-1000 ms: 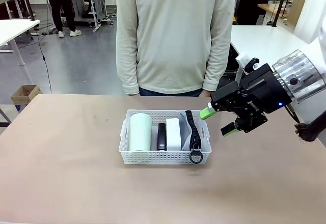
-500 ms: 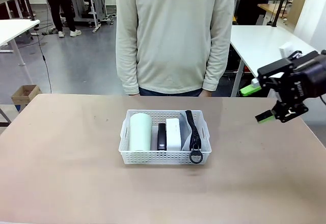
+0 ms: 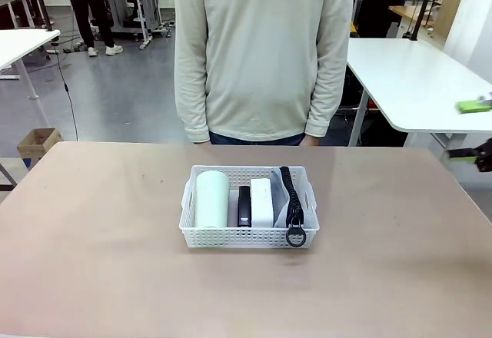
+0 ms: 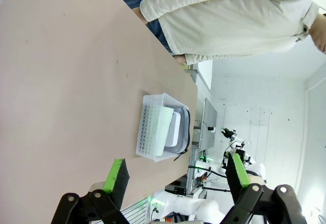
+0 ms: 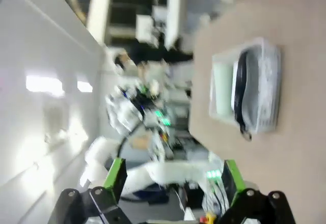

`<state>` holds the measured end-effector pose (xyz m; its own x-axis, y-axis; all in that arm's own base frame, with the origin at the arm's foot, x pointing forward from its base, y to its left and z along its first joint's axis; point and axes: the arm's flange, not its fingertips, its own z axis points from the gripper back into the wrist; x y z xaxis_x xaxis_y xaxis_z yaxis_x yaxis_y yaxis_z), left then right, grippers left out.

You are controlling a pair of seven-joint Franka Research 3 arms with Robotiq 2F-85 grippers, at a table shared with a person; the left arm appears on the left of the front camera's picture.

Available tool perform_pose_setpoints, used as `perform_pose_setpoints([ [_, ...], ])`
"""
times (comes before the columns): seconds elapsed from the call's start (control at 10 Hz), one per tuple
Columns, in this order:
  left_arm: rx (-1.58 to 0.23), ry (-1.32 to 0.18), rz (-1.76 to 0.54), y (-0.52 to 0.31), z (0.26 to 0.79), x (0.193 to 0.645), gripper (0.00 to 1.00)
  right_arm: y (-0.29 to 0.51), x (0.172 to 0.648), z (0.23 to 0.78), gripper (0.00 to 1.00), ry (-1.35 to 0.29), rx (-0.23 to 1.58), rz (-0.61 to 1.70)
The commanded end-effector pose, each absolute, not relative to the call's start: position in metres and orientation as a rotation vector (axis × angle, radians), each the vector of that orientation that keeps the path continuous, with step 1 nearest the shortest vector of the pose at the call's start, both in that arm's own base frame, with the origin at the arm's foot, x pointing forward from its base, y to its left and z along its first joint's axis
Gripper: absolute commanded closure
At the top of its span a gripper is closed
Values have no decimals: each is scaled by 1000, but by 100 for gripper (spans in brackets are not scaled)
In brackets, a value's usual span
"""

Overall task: Efficiently arrange items inside the basket to fit them all.
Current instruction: Pick up the Reusable plastic cup and place it inside the Organizing basket.

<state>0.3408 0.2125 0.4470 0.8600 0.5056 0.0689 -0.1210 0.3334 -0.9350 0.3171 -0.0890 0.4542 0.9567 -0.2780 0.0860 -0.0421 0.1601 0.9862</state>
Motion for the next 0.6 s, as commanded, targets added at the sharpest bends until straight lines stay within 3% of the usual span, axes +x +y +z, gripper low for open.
perform_pose_setpoints([
  [0.0, -1165, -371, 419, 211, 449, 339, 0, -55, 290, 375, 0, -278, 1463, -181],
  [0.2, -1165, -371, 419, 211, 449, 339, 0, -41, 317, 355, 0, -222, 1407, -270],
  [0.3, -1165, -371, 419, 211, 449, 339, 0, -107, 329, 397, 0, -283, 1449, -225],
  [0.5, -1165, -371, 419, 211, 449, 339, 0, -107, 329, 397, 0, -283, 1449, -225],
])
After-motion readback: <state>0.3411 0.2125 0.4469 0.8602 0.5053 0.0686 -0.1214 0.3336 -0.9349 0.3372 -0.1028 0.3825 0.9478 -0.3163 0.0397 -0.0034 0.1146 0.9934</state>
